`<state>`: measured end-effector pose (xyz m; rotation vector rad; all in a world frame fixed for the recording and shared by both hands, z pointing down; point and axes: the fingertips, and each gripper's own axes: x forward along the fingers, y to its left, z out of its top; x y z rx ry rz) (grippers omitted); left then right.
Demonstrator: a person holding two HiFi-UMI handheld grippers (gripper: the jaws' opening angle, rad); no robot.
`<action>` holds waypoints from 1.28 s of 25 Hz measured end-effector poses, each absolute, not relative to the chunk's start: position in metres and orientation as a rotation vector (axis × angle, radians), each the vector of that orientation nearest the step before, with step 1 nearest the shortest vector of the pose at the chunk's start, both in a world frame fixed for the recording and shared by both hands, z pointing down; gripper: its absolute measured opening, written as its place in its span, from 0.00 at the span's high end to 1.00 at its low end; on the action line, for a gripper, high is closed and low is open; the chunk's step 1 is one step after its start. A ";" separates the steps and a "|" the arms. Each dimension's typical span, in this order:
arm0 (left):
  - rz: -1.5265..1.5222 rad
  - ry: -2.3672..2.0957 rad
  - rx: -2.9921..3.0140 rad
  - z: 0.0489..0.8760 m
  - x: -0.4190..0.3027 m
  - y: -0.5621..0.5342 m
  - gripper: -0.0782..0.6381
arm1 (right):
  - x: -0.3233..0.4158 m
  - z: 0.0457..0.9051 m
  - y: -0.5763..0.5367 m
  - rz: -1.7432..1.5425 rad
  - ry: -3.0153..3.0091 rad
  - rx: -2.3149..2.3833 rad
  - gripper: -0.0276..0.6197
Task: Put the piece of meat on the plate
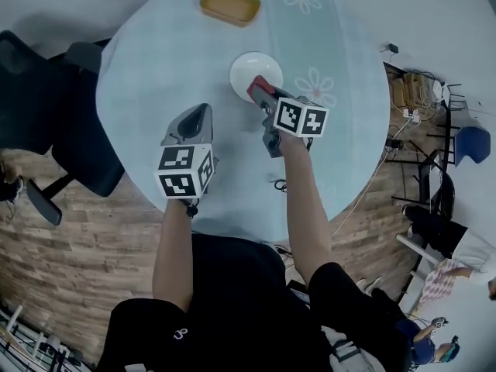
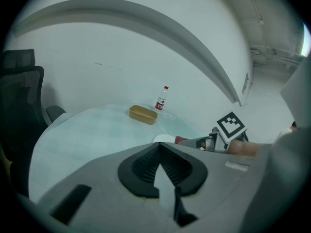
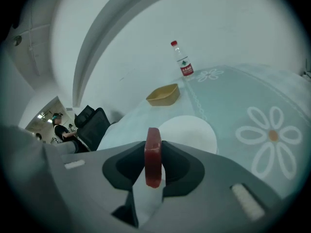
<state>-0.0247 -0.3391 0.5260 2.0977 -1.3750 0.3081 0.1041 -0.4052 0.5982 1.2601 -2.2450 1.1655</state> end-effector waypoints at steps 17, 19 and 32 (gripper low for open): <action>0.299 -1.359 2.034 0.556 -0.054 -0.355 0.90 | 0.100 0.642 -0.464 1.221 -2.133 1.108 0.71; 0.297 -1.354 2.048 0.551 -0.050 -0.354 0.90 | 0.106 0.645 -0.467 1.163 -2.103 1.110 0.66; 0.224 -1.398 2.197 0.474 -0.031 -0.337 0.90 | 0.147 0.518 -0.427 0.784 -2.344 1.441 0.80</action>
